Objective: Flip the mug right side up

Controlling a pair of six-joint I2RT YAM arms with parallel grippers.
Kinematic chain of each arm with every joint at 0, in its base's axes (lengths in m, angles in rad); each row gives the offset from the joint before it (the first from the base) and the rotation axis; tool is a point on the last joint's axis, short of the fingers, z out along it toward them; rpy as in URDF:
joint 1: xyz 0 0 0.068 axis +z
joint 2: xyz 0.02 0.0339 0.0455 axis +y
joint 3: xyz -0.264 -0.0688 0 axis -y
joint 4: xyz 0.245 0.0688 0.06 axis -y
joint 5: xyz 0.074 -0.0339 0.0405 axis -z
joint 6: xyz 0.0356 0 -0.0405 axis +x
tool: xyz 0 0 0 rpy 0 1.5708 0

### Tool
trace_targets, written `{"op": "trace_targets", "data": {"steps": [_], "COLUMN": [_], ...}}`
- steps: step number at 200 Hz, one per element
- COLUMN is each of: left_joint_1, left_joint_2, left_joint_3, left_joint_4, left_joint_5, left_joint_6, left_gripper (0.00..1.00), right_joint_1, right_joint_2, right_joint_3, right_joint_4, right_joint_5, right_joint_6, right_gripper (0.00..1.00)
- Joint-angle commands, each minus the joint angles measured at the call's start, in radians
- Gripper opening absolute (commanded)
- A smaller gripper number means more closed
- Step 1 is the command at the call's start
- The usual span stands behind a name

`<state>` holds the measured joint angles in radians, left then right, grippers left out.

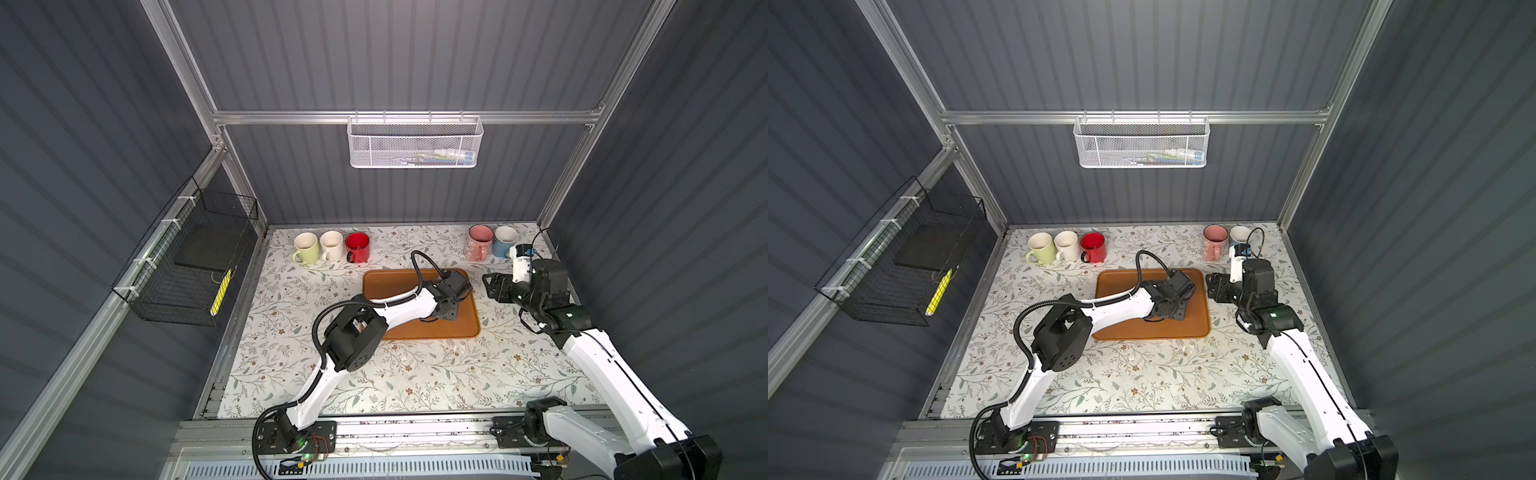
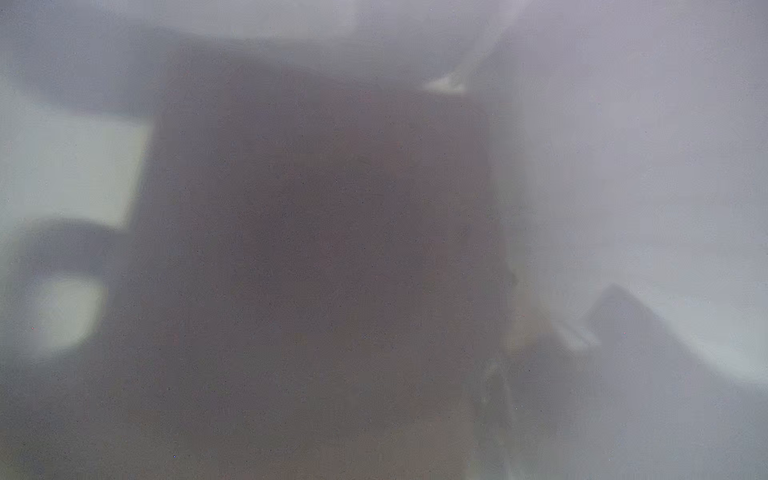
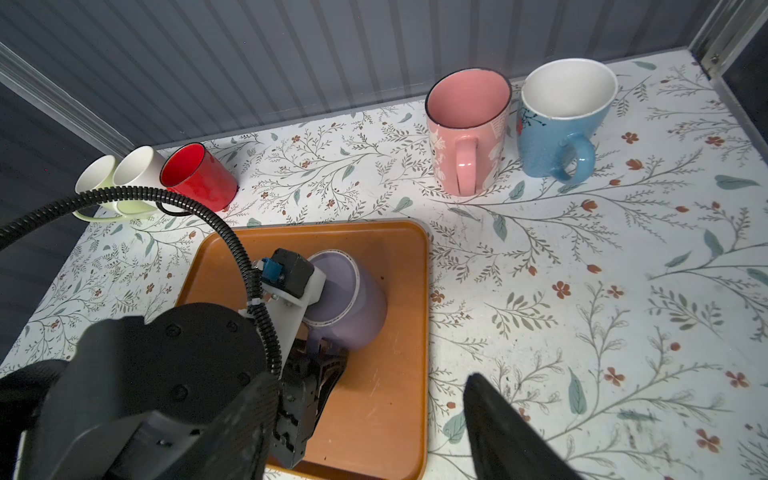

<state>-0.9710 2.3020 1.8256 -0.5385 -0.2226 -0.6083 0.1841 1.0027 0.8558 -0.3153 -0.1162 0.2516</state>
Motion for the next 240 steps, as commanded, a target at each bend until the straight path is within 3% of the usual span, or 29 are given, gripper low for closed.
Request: {"op": "trace_targets", "data": {"steps": [1, 124, 215, 240], "left_joint_1": [0.007, 0.009, 0.009, 0.011], "left_joint_2": [0.033, 0.010, -0.057, -0.099], "left_joint_3": [0.038, 0.018, -0.025, -0.050], "left_joint_4": [-0.038, -0.041, 0.013, 0.058], "left_joint_5": [0.013, 0.015, 0.029, 0.063], "left_joint_6": [0.020, 0.021, 0.056, 0.080], "left_gripper": [0.36, 0.14, 0.10, 0.09], "right_joint_1": [0.002, 0.002, -0.001, -0.051], "right_joint_2": [-0.004, -0.006, -0.018, -0.026], "right_joint_3": [-0.015, -0.029, -0.051, -0.088], "right_joint_4": [0.007, 0.020, 0.021, 0.063], "right_joint_5": [0.012, 0.012, 0.031, -0.051], "right_joint_6": [0.005, 0.011, 0.000, 0.024], "right_gripper": [0.73, 0.73, 0.73, 0.73]}}
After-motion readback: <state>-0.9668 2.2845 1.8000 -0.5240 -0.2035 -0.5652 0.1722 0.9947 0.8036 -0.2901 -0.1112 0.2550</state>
